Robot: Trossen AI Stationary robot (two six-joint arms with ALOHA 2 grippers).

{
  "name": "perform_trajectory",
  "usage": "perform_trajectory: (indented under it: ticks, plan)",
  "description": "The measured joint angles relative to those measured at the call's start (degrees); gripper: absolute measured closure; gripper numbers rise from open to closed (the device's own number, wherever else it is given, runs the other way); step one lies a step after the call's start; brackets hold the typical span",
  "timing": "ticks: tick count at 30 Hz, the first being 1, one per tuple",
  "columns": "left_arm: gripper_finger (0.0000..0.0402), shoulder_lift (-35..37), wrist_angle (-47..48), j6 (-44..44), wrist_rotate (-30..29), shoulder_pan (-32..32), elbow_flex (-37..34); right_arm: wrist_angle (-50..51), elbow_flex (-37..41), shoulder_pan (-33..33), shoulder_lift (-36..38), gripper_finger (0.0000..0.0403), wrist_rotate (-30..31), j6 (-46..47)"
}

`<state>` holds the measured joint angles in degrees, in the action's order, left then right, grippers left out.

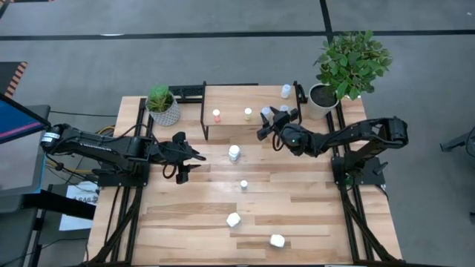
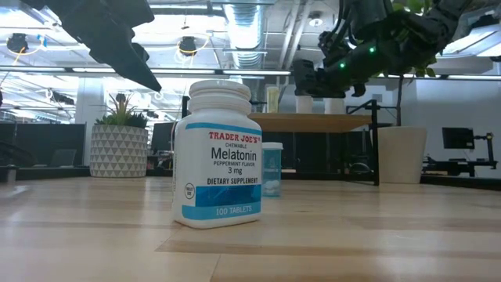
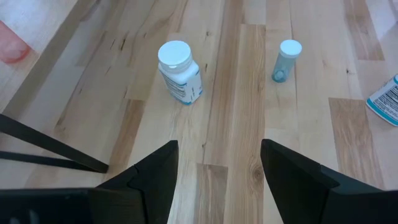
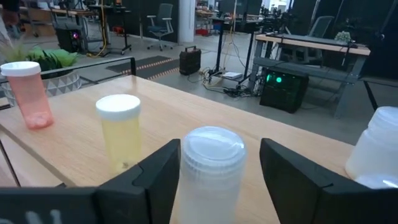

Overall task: Pick and place medicine bottles onto shelf by color
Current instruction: Put the white pill bottle on the shelf, then adjust the white pills bottles

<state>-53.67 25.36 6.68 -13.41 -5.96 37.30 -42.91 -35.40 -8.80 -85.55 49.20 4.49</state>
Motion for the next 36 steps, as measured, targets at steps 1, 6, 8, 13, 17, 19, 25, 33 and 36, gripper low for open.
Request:
perform_trajectory:
  ticks: [1, 6, 8, 13, 17, 19, 25, 33, 36]
  plan:
    - [0.0186, 0.00, 0.00, -0.02, -0.02, 0.00, 0.00, 0.05, 0.00, 0.00, 0.16, 0.0165, 0.03, -0.02]
    - [0.0186, 0.00, 0.00, -0.02, 0.00, 0.00, 0.00, -0.02, -0.86, 0.37, 0.71, 0.0164, 0.09, -0.99]
    - [0.0186, 0.00, 0.00, 0.00, -0.02, 0.01, 0.00, -0.28, -1.99, 1.11, 1.03, 0.0164, 0.25, -3.27]
    - [0.0186, -0.02, 0.01, 0.02, -0.02, -0.01, 0.00, 0.25, -5.14, 3.45, 1.64, 0.0164, 1.85, -11.26]
    - [0.0186, -0.02, 0.02, 0.04, -0.02, 0.01, 0.00, 1.08, -7.25, 6.41, 3.67, 0.0163, 9.76, -19.58]
    - [0.0186, -0.02, 0.22, 0.04, -0.02, -0.01, 0.00, 1.96, -7.85, 8.45, 5.77, 0.0164, 12.87, -23.01]
    - [0.0186, -0.02, 0.46, 0.09, -0.04, 0.01, 0.00, 26.54, -7.74, 15.61, 18.80, 0.0184, 19.43, -14.72]
    - [0.0186, -0.02, 0.63, -0.02, -0.07, -0.02, 0.00, 76.02, -7.72, 20.05, 34.78, 0.0232, 1.12, 28.58]
    - [0.0186, -0.02, 0.63, -0.07, -0.08, -0.02, 0.00, 81.99, -7.64, 19.83, 35.27, 0.0250, -1.36, 34.44]
